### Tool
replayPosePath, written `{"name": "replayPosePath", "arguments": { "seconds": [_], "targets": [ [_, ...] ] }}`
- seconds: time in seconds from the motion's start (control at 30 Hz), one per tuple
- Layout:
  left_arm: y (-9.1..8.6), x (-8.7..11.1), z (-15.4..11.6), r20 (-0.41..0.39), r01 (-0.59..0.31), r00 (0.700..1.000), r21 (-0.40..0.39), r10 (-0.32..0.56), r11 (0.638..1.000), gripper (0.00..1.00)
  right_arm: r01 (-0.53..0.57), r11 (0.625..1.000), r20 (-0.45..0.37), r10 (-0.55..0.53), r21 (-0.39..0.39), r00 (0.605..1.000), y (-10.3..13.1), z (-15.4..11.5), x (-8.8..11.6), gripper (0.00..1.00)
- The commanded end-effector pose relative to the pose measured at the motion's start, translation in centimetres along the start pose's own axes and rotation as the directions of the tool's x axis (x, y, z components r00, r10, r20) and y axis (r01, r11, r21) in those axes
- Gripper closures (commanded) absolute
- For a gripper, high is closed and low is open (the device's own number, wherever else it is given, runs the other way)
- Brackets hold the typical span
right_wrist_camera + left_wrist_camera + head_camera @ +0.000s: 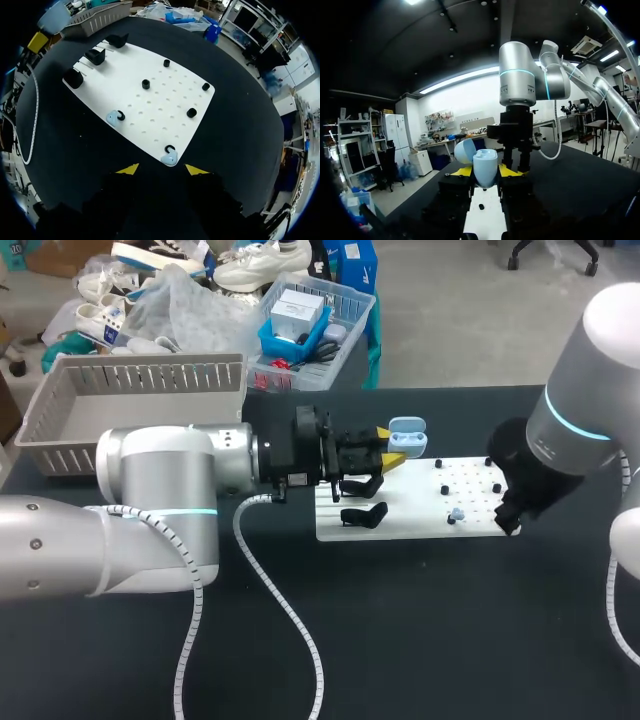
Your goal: Pick up each earbud case from the left stands, insert the matching earbuds, close the lid, and place the case in the box.
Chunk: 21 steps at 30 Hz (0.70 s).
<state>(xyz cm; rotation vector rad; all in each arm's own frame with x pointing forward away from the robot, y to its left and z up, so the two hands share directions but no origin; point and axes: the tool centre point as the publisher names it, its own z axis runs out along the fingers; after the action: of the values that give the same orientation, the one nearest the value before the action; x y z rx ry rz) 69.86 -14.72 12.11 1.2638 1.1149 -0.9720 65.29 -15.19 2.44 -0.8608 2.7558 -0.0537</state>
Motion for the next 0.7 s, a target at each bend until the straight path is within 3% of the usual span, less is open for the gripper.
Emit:
{"name": "replayPosePath", "arguments": {
  "seconds": [0.03,0.7],
  "targets": [
    [-0.01,0.06,0.00,0.002,-0.001,1.000,-0.002,0.001,1.000,1.00,-0.003,1.000,0.008,0.002,0.008,1.000,0.02,0.09,-0.04,0.48],
    [-0.01,0.06,0.00,0.002,-0.001,1.000,-0.002,0.001,1.000,1.00,-0.005,1.000,0.019,0.005,-0.004,1.000,-0.01,0.44,-0.51,0.53]
  ]
}}
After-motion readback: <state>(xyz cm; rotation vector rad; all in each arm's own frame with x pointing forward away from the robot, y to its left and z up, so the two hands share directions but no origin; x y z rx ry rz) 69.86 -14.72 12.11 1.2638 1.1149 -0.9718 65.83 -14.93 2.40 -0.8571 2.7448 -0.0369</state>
